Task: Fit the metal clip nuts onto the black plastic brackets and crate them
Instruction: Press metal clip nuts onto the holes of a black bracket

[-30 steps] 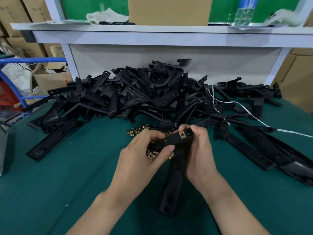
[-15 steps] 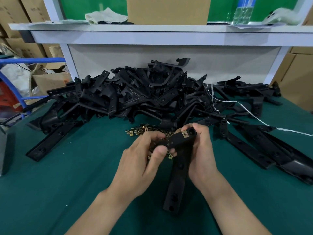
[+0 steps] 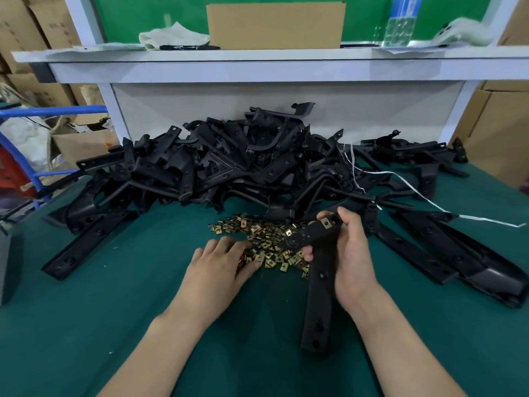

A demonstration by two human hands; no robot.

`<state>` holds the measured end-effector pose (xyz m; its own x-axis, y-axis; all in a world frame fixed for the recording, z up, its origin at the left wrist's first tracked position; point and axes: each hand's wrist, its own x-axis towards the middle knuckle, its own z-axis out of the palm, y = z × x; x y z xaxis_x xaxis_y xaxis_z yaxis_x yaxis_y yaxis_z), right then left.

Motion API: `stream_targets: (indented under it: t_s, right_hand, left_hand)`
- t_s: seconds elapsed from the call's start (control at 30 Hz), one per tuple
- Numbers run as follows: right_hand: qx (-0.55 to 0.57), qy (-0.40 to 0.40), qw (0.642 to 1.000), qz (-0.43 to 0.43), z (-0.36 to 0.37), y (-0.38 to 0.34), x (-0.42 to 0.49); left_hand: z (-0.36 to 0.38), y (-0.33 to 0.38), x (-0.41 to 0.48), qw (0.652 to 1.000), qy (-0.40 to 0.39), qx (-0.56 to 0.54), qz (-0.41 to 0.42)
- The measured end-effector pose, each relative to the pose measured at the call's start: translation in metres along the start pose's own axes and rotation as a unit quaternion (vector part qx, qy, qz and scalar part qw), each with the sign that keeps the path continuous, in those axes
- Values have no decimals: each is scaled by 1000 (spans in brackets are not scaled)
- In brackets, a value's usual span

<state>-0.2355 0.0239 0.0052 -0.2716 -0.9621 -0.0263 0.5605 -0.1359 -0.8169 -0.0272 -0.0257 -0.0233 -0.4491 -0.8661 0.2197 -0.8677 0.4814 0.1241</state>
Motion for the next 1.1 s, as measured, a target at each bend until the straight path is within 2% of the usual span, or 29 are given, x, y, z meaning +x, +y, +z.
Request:
stream_targets:
  t_s: [0.2,0.53,0.77,0.93,1.1]
  right_hand:
    - [1,-8,1000,0,0,2,-1]
    - [39,-34,997,-51,8,-1,-6]
    - [61,-37,996,-49,10,-5,-7]
    - [64,-49,996,-43,10,-5,-7]
    - [56,-51,996,-38,10,-4,-6]
  left_hand:
    - [3,2,3,999,29,-18,10]
    - [4,3,1,993,96,-56,43]
    - [6,9,-1,979,164,-112,41]
    - [6,7,0,980,143,-137,28]
    - [3,7,1,982,153,-106,33]
